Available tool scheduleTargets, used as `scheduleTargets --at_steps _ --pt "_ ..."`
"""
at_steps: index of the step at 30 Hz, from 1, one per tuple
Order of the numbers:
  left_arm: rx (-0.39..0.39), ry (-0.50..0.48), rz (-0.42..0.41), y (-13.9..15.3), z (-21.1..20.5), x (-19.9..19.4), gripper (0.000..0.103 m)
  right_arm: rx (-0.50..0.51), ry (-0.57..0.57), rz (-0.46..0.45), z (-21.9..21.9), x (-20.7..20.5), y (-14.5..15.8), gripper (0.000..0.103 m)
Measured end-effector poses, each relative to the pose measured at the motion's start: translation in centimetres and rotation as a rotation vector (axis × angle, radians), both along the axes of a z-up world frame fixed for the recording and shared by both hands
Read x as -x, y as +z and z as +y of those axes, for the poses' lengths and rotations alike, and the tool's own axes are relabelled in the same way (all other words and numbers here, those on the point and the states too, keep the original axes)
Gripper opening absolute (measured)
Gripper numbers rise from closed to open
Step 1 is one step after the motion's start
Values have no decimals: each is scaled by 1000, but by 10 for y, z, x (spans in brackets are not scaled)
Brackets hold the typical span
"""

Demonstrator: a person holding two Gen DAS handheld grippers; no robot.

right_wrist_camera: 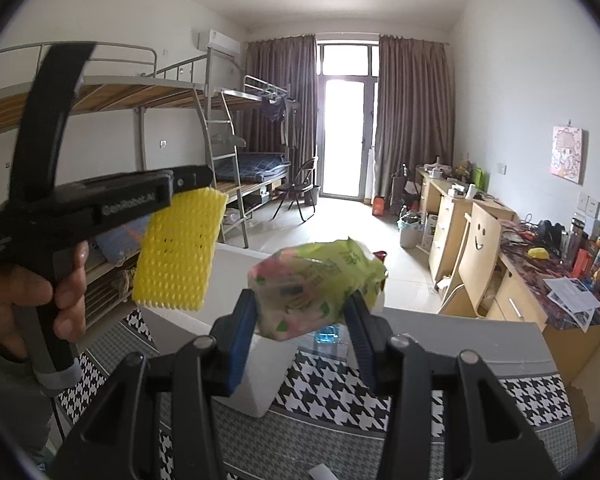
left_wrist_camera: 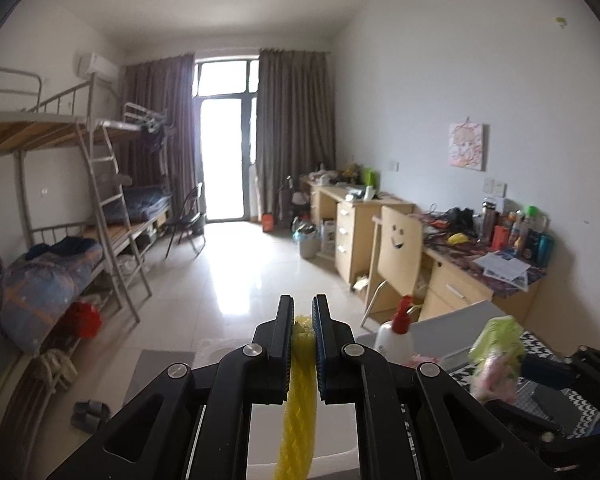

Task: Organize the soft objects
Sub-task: 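Carry the mesh and tissue pack in both grippers to the white foam box, then open the left gripper to drop the yellow mesh into the foam box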

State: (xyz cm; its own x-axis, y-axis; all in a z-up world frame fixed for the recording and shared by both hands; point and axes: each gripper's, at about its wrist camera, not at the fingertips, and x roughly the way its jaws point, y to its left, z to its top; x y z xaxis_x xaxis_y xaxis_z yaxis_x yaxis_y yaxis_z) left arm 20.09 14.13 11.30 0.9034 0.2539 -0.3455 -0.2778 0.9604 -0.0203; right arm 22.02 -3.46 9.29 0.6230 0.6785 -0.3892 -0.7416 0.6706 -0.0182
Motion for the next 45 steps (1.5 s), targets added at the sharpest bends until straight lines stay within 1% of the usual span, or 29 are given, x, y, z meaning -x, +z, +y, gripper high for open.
scheduleTargets --at_steps 3,7,13,19,21,22,23,24,25,27,28,29,32,36,41,45 --pt "2 12 17 -6 7 -4 10 -1 15 5 6 -2 0 50" --pt "33 15 49 -14 17 -13 10 -3 27 6 11 -4 1 50" --pt "44 18 96 -26 28 -28 10 6 29 15 16 -7 -2 50" --pt "47 49 137 -37 39 -31 11 24 29 28 23 -13 -6 50" --pt "42 62 148 -40 41 -31 23 31 28 29 27 -15 -7 50" --pt "42 68 157 -41 42 -32 41 36 29 32 29 -16 -8 50" --pt "53 73 161 -43 44 -30 64 39 29 34 30 -14 -8 50" --pt "56 80 157 -44 45 -29 71 42 27 36 32 -16 -8 50" --pt "53 86 149 -44 46 -27 77 44 26 39 33 -17 -9 50" --pt "46 98 151 -44 48 -24 84 46 26 44 35 -18 -9 50" --pt "50 101 152 -45 49 -23 94 48 25 44 35 -18 -9 50" --pt "55 104 145 -46 50 -22 100 51 26 43 36 -18 -9 50" --pt "61 117 131 -46 53 -16 101 56 27 40 38 -18 -8 50" --pt "73 110 126 -44 54 -11 102 58 27 37 39 -17 -8 50" --pt "44 117 117 -43 49 1 102 59 36 39 40 -18 -8 50" --pt "44 131 118 -44 50 7 102 61 44 41 43 -17 -10 50"
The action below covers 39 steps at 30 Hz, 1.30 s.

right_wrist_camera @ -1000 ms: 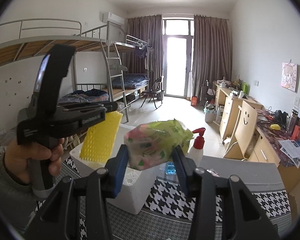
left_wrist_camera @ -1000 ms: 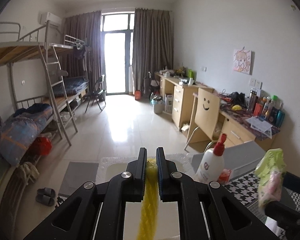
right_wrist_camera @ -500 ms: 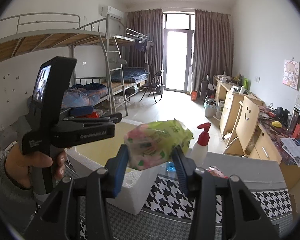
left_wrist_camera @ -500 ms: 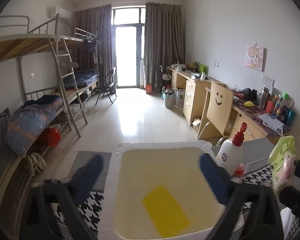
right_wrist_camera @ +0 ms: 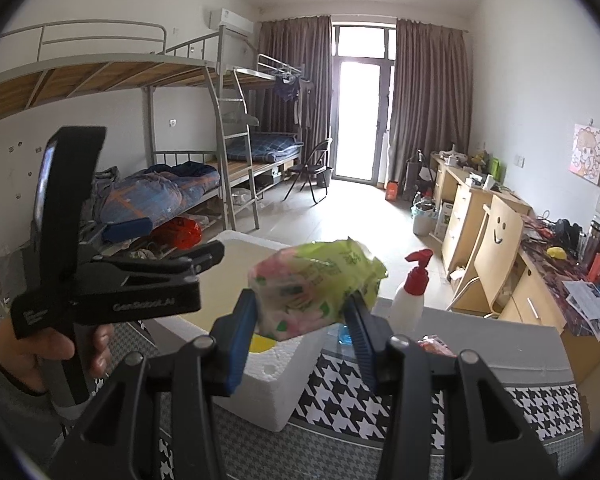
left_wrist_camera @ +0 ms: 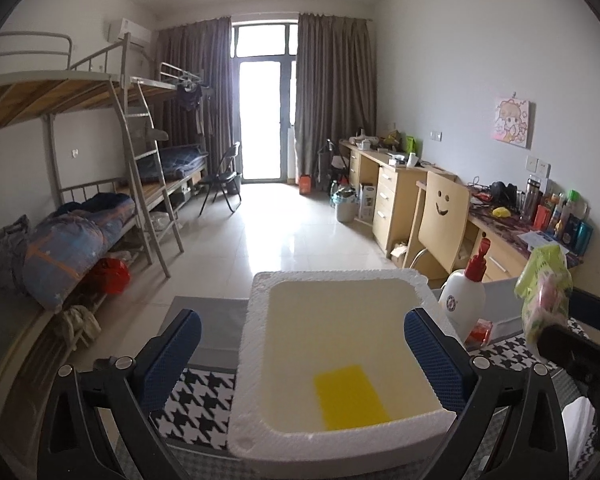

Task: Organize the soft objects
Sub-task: 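Open the left gripper to drop the yellow mesh into the foam box, then lower the floral tissue pack into the foam box and open the right gripper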

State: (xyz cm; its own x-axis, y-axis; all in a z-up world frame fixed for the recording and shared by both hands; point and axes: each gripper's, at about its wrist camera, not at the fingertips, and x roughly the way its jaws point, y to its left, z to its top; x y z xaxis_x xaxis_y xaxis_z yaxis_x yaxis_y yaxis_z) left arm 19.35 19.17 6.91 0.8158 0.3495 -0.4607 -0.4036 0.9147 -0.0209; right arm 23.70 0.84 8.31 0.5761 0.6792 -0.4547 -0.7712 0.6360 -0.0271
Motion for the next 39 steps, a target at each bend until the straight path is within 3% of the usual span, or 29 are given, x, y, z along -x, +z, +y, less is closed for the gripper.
scheduleTargets --at_steps 39 --pt "51 52 -71 -25 25 65 102 78 95 61 52 -13 -23 50"
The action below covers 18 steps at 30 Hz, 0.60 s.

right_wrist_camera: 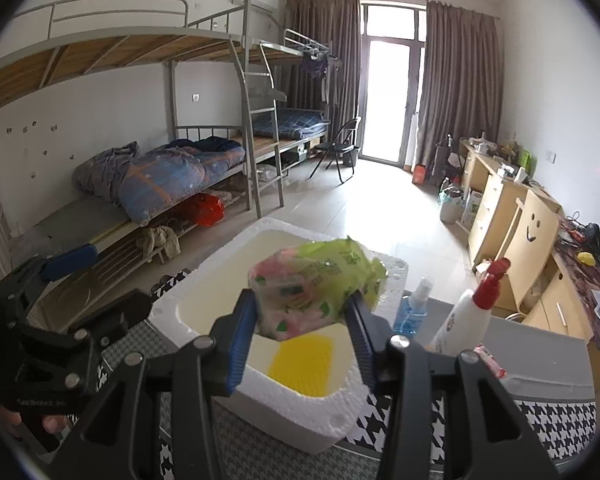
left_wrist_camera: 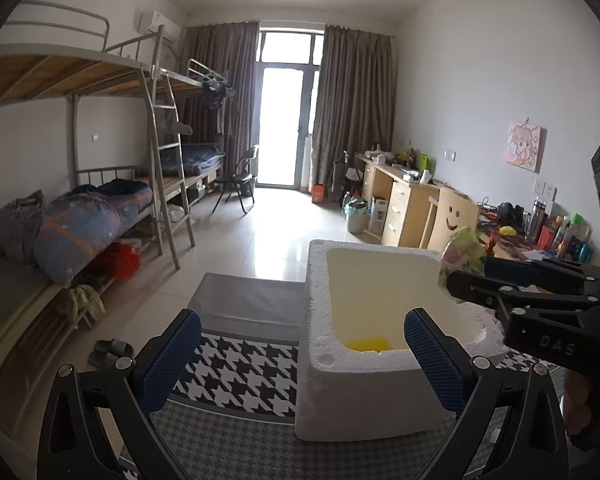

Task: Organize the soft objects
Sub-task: 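Lower the floral tissue pack into the foam box and open the right gripper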

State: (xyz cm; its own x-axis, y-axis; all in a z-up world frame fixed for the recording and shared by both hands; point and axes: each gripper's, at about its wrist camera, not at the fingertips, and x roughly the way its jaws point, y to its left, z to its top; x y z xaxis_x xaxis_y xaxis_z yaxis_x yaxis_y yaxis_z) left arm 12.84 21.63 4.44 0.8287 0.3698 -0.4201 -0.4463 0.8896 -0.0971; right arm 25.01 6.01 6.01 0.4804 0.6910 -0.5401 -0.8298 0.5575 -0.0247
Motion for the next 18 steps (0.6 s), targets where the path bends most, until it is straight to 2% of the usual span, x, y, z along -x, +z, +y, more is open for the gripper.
scheduleTargets --at_steps 15,17,18 --pt "17 -14 -5 -10 -4 10 102 30 2 64 19 -11 -13 50" --pt "26 -22 -8 -11 -5 11 102 36 13 80 21 -14 -14 53" --pt "29 -22 -8 -12 -5 11 102 40 18 83 23 -15 -14 58"
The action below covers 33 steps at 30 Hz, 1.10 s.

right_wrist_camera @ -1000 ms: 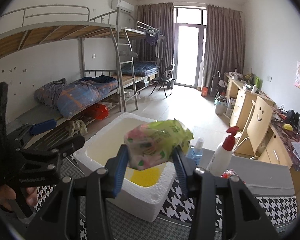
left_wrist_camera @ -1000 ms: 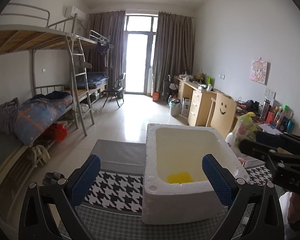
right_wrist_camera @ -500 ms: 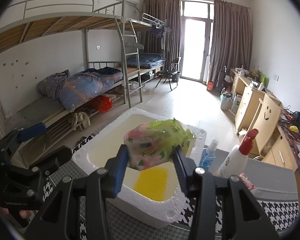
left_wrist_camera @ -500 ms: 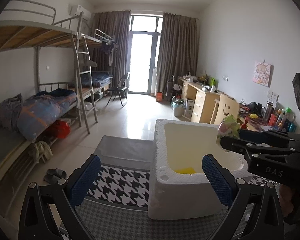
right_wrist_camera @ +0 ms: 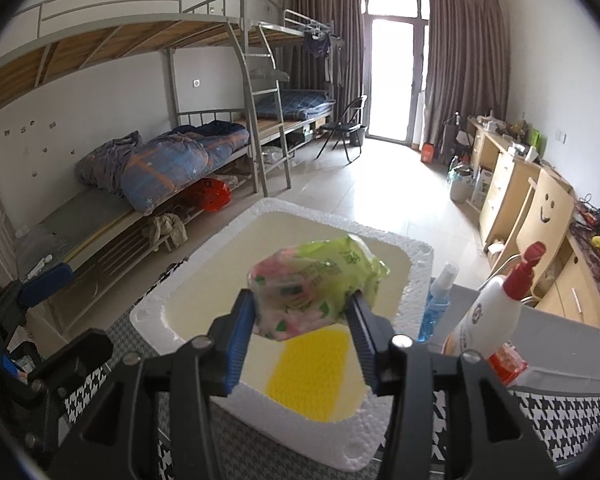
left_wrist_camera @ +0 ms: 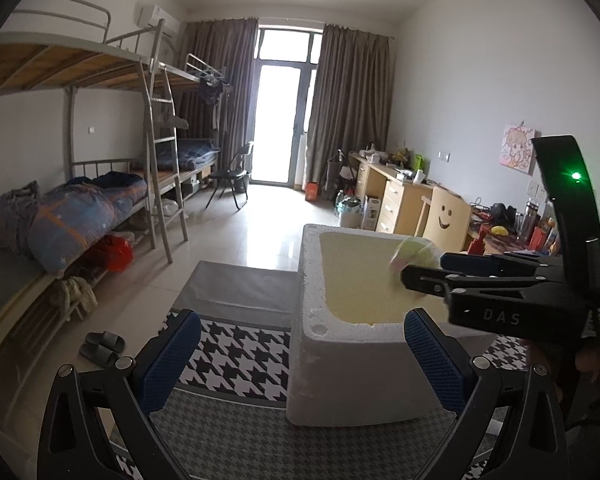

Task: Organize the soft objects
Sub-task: 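Lower the floral tissue pack into the foam box and open the right gripper, then bring both grippers back from the foam box to the table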

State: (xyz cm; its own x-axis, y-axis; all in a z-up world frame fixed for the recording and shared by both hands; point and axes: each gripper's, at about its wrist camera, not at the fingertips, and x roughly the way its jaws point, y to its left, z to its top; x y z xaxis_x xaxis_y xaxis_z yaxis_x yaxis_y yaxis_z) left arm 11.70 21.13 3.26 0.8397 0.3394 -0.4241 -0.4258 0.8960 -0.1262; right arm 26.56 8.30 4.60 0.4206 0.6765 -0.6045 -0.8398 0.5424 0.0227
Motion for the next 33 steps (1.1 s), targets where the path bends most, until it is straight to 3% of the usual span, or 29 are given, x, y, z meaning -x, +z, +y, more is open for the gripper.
scheduleTargets --at_steps 3,13,22,33 --pt "7 6 7 -2 1 0 102 10 -5 -12 1 1 -2 73" --pt "13 -4 -2 0 -4 7 102 -7 -17 -24 -14 8 5 74" --pt "2 -40 -15 4 -15 12 102 -93 -45 -66 -50 23 21 90" --pt "-20 -89 -32 9 -41 25 102 -134 -89 -101 -83 48 21 91"
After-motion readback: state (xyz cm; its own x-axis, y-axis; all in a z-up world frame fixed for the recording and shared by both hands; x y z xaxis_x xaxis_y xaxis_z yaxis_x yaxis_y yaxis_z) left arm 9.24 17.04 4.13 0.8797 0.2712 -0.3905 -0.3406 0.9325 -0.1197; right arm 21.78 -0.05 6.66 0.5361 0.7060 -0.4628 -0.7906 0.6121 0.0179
